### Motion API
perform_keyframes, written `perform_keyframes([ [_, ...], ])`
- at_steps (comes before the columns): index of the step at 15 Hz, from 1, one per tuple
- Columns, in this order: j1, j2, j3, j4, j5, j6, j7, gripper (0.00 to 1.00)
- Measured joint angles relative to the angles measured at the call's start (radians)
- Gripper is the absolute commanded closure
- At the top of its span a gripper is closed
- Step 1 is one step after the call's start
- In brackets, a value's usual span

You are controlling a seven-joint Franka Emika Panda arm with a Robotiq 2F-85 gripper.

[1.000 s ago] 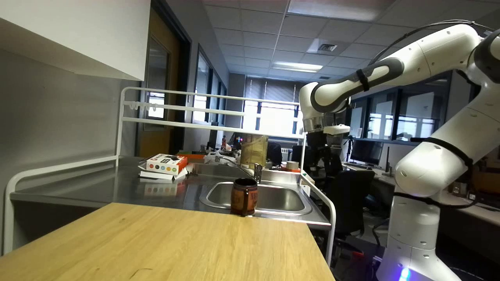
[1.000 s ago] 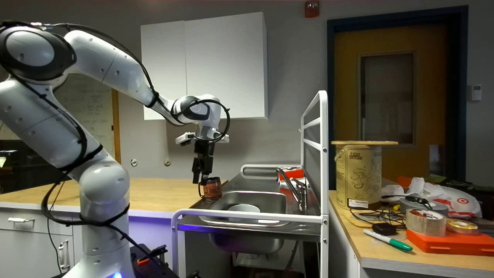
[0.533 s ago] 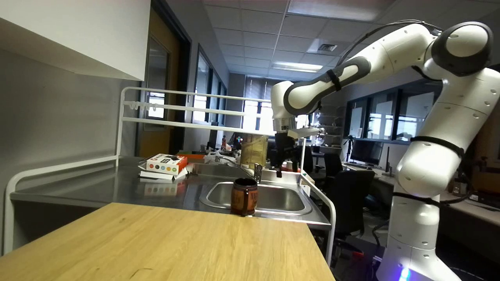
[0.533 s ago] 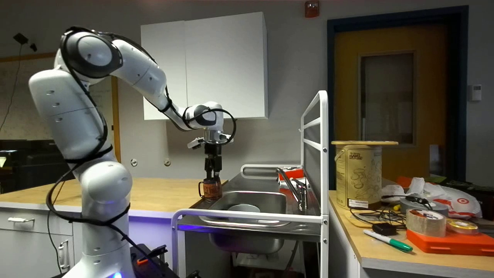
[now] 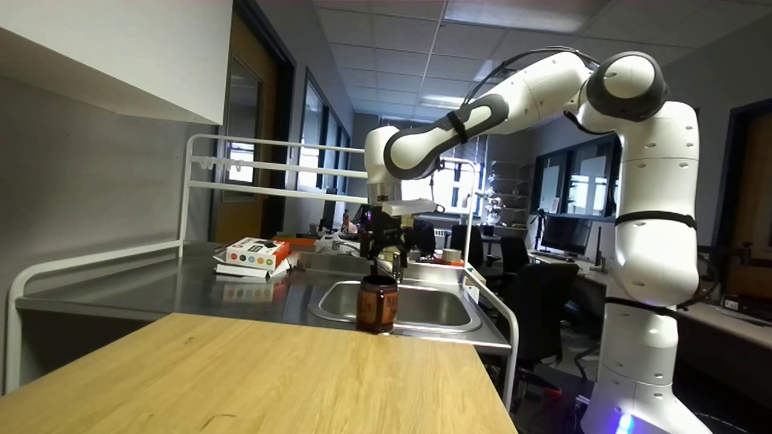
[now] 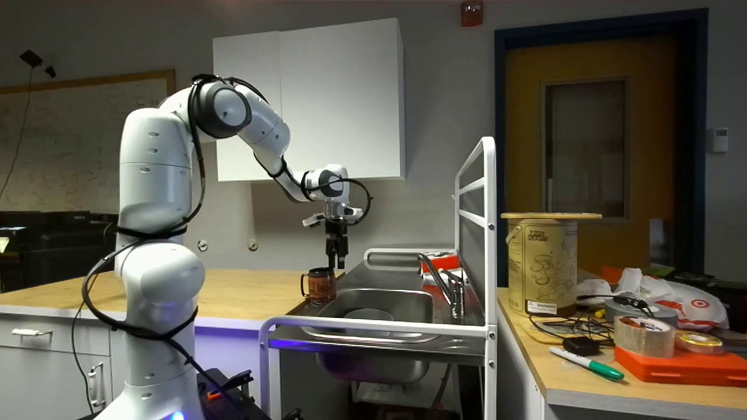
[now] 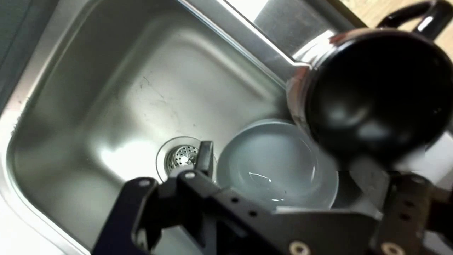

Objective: Put the mug in the sink

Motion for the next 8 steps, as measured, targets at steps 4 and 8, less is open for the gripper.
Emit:
perform_keyframes([
  [4, 0.033, 0.108, -0.03, 0.121, 0.001, -0.008, 0.026, 0.0],
  [8, 0.052, 0.165, -0.063, 0.174, 0.012, -0.05, 0.035, 0.0],
])
